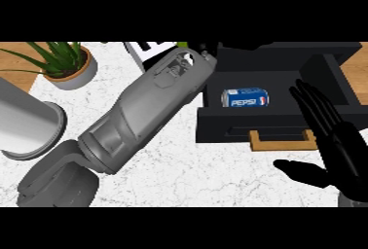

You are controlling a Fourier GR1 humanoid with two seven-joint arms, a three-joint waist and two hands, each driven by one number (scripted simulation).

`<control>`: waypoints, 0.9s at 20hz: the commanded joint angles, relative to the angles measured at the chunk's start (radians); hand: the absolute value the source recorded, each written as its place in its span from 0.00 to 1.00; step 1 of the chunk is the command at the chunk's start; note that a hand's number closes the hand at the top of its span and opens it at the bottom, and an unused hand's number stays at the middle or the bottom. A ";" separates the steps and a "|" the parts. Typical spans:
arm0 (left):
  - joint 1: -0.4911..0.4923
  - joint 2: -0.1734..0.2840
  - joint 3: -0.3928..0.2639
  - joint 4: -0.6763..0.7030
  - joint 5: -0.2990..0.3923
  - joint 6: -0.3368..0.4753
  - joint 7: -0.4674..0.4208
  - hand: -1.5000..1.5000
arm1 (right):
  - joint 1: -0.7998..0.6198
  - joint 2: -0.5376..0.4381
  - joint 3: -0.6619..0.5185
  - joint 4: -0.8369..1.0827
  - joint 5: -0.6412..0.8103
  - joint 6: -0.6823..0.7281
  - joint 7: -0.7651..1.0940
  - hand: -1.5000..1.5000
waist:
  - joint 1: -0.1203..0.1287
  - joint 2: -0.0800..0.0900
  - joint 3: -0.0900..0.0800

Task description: Pick up the can, place it into the drawer and close the drawer

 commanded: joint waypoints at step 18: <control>0.189 0.280 -0.027 -0.398 -0.122 -0.028 0.248 0.00 | -0.331 0.079 -0.092 0.788 0.229 -0.395 -0.103 0.00 | 0.060 -0.008 0.000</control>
